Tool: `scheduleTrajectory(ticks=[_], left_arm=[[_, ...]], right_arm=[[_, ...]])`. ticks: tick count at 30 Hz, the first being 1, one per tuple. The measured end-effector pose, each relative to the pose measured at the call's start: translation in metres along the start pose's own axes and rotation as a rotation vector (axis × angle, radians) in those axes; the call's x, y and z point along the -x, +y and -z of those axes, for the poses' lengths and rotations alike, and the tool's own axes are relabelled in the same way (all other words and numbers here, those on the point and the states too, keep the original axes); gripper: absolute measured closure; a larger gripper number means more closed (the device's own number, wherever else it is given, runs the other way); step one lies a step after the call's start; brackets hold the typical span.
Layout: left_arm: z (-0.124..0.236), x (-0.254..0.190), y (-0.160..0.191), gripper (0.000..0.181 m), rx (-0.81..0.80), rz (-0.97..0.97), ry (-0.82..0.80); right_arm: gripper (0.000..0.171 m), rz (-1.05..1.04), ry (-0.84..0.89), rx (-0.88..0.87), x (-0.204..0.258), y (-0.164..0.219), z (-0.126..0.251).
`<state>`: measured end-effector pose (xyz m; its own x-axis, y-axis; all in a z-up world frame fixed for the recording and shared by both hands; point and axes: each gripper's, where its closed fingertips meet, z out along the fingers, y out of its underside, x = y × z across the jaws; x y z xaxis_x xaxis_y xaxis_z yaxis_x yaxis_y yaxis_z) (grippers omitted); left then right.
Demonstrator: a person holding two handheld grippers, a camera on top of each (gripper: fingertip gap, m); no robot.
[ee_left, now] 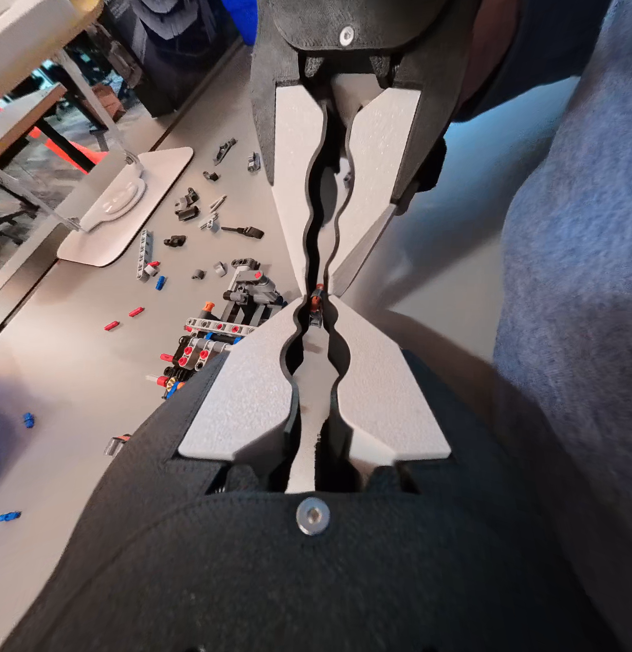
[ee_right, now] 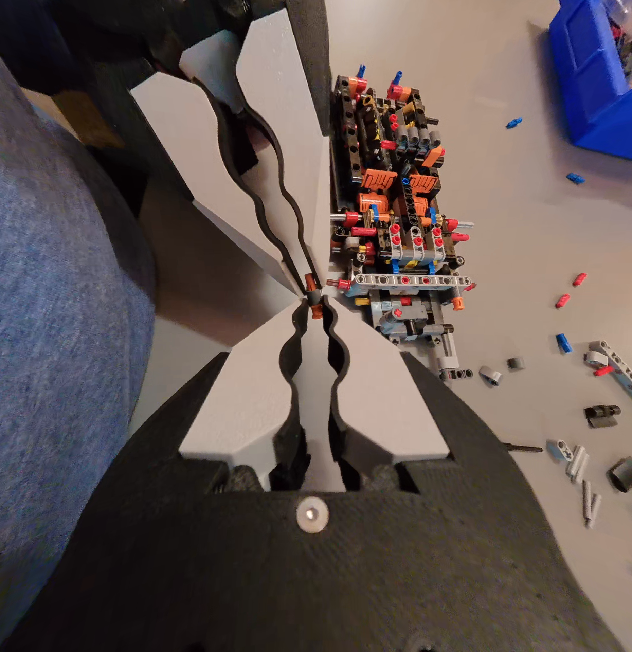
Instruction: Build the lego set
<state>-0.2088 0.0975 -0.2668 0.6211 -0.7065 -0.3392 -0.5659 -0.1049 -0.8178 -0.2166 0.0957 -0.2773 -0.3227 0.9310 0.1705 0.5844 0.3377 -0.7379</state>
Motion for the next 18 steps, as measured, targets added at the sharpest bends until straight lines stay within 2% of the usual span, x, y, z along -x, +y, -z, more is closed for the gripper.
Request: scheduleTrajectory(ticks=[7,18], left_arm=[[0.005,0.002,-0.008,0.176,-0.073,0.072,0.027],[0.005,0.005,-0.01,0.174,-0.118,0.171,0.049]], right_arm=[[0.161,-0.068,-0.033,-0.07,0.0,-0.005,0.002],[0.167,-0.117,-0.032,-0.128,-0.001,-0.005,0.003]])
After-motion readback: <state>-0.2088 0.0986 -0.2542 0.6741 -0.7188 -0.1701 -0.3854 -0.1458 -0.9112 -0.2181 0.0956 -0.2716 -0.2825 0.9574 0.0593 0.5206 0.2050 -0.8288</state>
